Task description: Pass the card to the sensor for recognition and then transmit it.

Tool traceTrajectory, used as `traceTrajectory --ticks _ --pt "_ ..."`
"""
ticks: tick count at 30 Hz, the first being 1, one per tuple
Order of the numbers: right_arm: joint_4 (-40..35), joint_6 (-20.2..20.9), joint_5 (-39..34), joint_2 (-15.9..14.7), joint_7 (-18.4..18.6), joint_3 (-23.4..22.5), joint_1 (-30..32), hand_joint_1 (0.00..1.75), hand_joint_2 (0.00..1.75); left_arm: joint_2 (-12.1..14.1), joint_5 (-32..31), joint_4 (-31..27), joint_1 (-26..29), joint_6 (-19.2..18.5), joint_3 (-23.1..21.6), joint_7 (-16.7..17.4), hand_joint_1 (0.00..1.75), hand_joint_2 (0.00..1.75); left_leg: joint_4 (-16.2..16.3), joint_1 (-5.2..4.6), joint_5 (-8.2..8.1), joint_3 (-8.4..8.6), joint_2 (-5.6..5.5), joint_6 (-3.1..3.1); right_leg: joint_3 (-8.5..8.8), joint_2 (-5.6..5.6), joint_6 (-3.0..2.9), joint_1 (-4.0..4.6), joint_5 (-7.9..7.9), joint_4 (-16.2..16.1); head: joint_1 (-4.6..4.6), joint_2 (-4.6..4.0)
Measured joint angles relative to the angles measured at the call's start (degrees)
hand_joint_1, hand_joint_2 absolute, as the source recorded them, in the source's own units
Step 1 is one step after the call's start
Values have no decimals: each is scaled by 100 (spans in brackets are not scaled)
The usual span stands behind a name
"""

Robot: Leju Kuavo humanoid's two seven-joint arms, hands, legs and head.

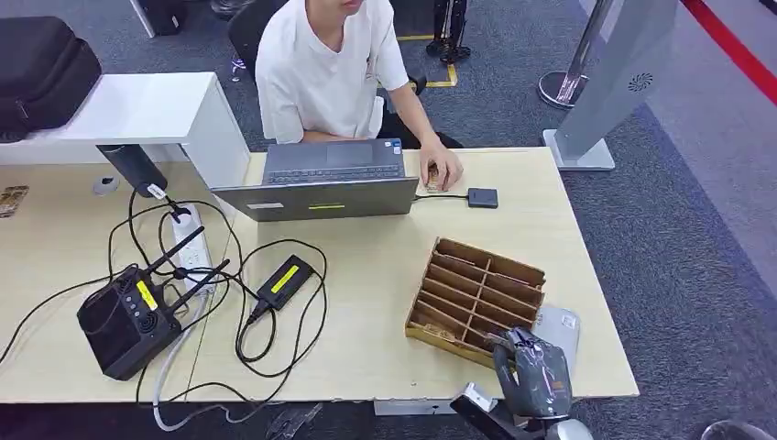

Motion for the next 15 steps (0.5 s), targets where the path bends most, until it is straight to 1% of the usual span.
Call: traceTrajectory --ticks 5,9,13,15 --pt "2 2 -20 0 59 42 -36 152 175 -18 -24 -41 0 37 -48 55 0 175 0 0 0 0 0 0 0 0 0 0 0 0 0 0" --pt "-7 4 -68 0 -2 63 -67 152 175 -7 -94 -52 6 57 -101 77 0 175 0 0 0 -3 0 0 2 0 1 -1 1 1 0 0" --pt "-100 4 -114 -9 -46 66 -55 152 175 98 -175 -172 174 116 -232 -57 0 175 0 -1 0 0 1 0 2 1 0 -1 0 1 -2 0" --pt "-133 4 -114 -13 -46 66 -45 152 175 129 -175 -262 250 118 -258 -70 0 175 0 -1 -1 -1 -3 0 1 -2 -1 0 -4 0 2 0"
